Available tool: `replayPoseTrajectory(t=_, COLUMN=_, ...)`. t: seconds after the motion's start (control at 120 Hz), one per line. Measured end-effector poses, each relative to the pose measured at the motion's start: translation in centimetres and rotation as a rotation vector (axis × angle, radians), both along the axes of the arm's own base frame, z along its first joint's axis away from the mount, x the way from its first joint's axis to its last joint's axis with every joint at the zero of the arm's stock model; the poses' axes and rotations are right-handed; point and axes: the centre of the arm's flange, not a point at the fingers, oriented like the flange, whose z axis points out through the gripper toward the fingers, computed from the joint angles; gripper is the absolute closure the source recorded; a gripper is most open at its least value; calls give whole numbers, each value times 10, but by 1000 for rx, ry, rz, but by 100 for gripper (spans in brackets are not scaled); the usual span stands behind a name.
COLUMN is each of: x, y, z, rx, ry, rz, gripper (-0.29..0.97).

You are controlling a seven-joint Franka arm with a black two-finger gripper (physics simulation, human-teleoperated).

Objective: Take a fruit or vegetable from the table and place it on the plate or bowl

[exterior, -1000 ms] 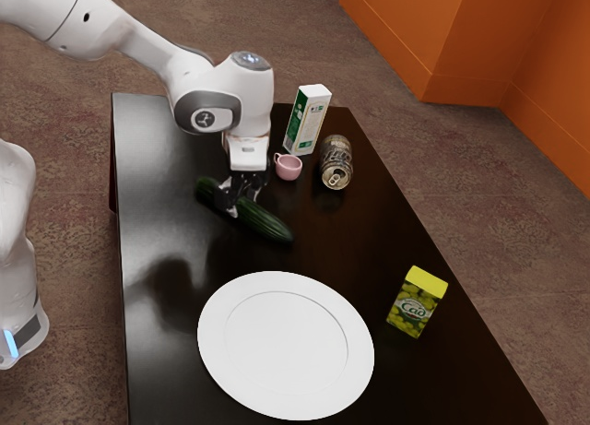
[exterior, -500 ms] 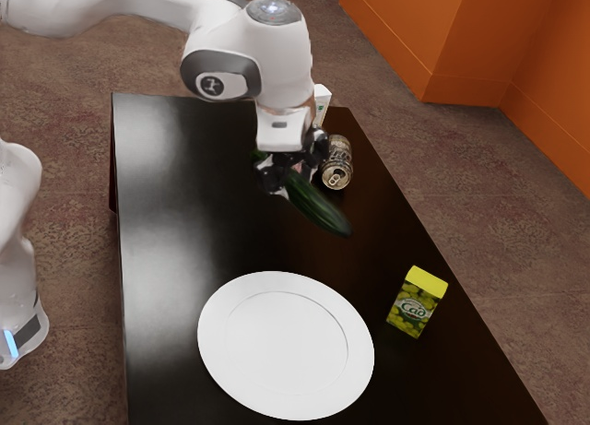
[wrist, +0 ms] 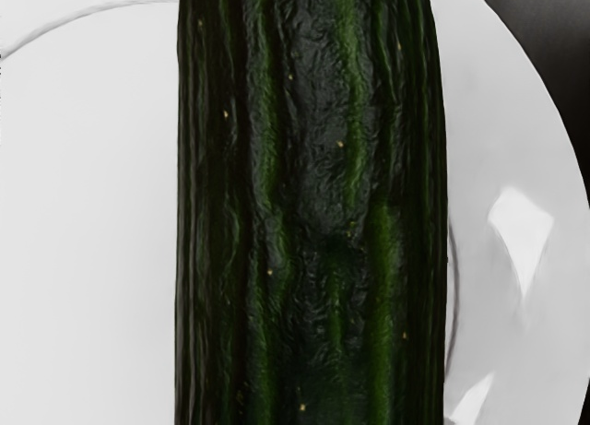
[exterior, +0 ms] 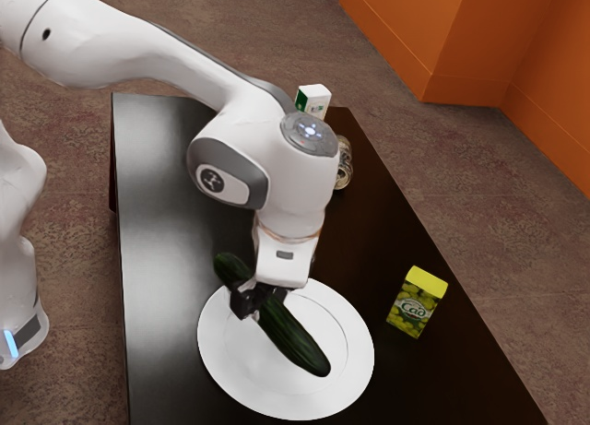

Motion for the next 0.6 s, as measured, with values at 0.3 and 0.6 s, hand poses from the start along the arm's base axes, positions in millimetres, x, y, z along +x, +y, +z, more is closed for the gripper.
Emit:
replayPoseTrajectory(t=0.3, x=1, y=-1, z=-5, rx=-12, ry=17, rz=135, gripper=7)
replayPoseTrajectory(t=0.6, x=138, y=328, z=169, rx=-19, ry=-241, rz=802, gripper=1)
